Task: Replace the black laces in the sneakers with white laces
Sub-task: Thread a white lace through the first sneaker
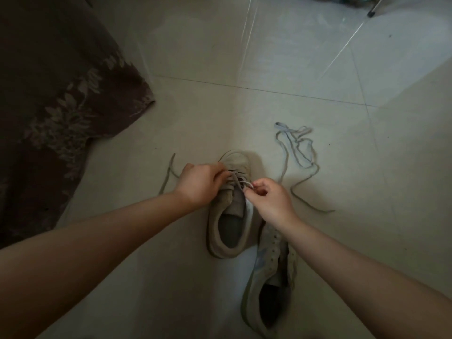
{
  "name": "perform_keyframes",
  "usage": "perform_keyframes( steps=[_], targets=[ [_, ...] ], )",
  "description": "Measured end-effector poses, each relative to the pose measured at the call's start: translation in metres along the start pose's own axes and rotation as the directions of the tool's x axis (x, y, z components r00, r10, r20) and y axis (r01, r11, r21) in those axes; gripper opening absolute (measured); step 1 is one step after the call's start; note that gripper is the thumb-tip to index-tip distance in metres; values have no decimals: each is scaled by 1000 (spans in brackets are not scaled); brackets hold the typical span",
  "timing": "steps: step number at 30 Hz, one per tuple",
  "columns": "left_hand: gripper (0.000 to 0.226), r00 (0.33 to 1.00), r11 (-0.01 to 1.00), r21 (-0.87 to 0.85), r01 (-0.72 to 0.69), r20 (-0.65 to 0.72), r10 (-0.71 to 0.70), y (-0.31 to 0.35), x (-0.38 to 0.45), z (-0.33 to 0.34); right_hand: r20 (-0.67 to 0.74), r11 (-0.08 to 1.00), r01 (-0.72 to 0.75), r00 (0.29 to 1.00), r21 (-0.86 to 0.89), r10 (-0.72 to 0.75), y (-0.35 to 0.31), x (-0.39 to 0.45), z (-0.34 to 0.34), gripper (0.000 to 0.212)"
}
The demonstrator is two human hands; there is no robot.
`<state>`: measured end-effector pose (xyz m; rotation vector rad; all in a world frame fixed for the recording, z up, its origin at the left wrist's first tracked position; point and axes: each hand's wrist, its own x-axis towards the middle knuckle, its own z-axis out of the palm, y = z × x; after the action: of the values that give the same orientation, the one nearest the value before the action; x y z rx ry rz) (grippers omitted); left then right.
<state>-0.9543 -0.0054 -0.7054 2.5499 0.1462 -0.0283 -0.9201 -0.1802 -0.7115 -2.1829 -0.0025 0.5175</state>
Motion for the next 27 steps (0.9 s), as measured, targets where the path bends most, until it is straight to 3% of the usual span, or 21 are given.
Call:
perform_keyframes(
  steps=[3,7,10,12,14,19,23,27],
  targets=[
    [21,977,977,-71,201,-61,-205,-20,0,-6,-6,1000,-3,1000,4,3,-1,0,-1,13],
    [31,938,900,-269,344,73,-337,-32,-4,-7,0,998,11,1000,-66,-11,-6,0,1,16],
    [32,909,715,-562,416,271,-316,-14,-1,-15,-93,936,257,954,-240,-286,-8,-8,-1,23],
    [30,891,549,-704,450,397,-221,6,5,-27,-12,861,452,884,-234,-467,-15,-16,0,19],
    [27,880,468,-762,448,467,-83,30,9,-39,138,891,441,894,-112,-425,-30,-26,4,21],
    [24,922,625,-738,256,381,72,71,13,-49,202,987,80,973,140,-108,-50,-21,4,19],
    [26,984,853,-519,-55,115,134,59,18,-47,210,792,-130,978,596,2,-56,-11,-13,16],
    [22,953,911,-412,7,279,120,41,12,-35,213,635,-212,974,743,77,-58,0,-33,11]
  ],
)
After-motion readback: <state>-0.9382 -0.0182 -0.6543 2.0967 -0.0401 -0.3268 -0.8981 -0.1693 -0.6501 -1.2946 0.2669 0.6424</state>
